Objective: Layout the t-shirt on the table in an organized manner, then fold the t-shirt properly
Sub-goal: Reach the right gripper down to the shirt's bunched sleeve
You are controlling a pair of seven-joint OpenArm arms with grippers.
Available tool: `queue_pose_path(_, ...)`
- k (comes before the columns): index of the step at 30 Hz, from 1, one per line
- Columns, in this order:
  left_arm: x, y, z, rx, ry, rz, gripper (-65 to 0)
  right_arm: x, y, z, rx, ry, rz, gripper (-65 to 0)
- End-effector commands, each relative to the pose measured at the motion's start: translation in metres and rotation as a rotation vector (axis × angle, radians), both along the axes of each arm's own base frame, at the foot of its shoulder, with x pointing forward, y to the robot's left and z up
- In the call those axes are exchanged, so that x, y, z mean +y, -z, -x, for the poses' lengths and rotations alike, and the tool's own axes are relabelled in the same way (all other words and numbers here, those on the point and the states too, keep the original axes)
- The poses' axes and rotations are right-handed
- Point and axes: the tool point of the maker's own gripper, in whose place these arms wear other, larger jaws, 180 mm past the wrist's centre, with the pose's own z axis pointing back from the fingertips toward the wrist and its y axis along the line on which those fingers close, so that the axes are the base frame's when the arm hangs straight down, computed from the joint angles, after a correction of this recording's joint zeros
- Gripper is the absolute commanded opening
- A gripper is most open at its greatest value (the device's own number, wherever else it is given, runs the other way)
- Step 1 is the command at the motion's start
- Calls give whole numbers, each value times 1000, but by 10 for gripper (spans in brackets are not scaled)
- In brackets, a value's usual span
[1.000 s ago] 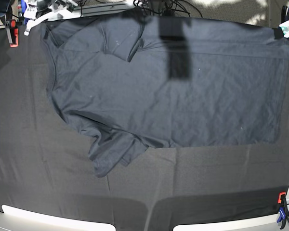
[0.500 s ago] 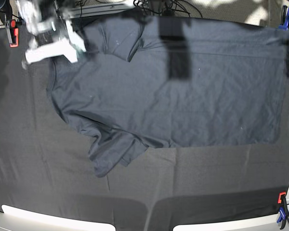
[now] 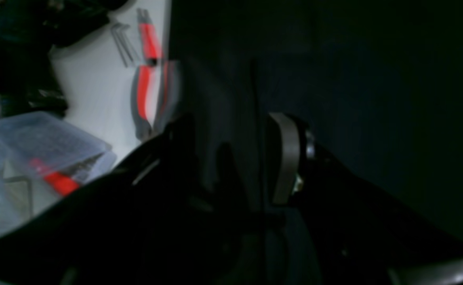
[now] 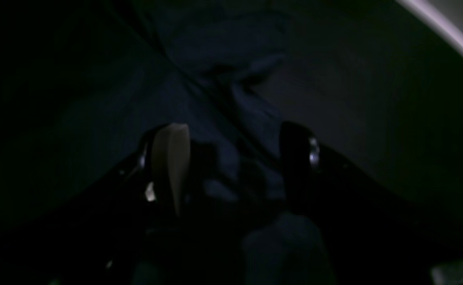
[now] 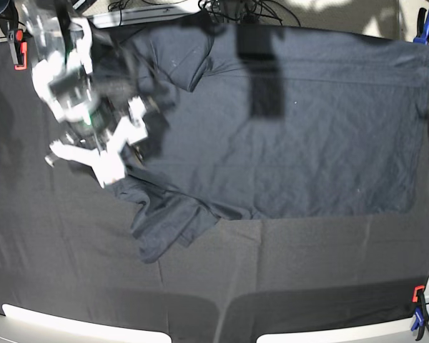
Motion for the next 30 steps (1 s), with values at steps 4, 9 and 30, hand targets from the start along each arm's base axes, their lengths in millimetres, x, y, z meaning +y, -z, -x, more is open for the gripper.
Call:
queue_pose_path(4, 9, -6, -33, -31, -7, 67, -390, 4, 11, -23, 8, 17, -41, -299)
queue_pose_path(9, -7, 30, -75, 35, 17, 145, -390, 1, 29, -47, 56, 62, -61, -299)
queue_pose_path(30, -45, 114, -139, 180, -31, 295, -390, -3, 30, -61, 74, 86, -48, -299)
